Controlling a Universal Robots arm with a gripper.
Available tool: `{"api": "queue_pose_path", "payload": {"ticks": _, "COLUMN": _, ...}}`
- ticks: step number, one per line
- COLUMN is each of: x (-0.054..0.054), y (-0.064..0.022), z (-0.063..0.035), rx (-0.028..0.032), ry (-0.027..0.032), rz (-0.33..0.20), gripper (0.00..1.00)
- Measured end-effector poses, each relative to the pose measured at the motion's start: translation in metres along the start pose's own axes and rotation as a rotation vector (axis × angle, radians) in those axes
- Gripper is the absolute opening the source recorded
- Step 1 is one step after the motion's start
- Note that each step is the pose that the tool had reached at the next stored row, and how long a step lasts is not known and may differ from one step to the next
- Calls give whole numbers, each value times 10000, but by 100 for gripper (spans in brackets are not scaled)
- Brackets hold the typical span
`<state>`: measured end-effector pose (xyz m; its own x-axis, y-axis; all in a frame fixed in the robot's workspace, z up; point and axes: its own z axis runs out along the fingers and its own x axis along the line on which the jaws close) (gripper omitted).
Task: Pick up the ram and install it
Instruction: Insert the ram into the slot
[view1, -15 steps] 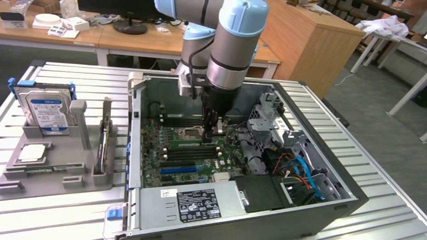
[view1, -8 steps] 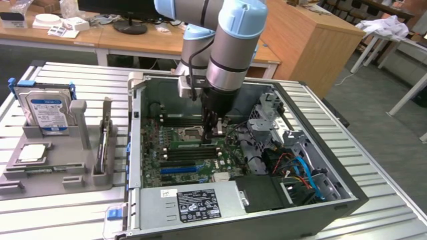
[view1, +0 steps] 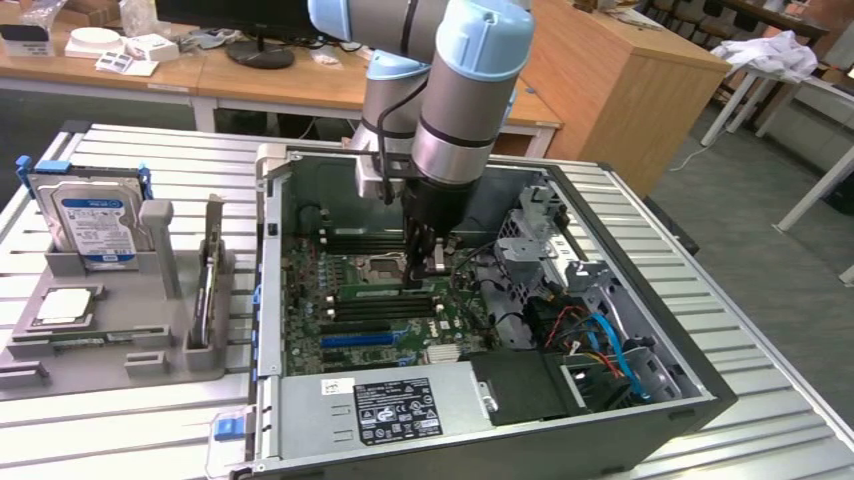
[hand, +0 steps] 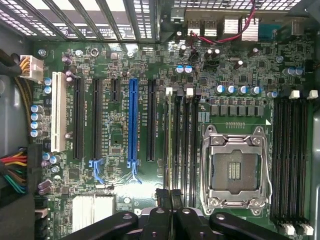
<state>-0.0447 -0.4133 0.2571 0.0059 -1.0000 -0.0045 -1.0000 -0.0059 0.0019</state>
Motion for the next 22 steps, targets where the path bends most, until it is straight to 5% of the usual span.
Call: {"api": "queue_pose_path", "payload": {"ticks": 22, "x": 0, "y": 0, "z": 76, "rx": -1, "ry": 0, "rz": -99, "gripper": 12}}
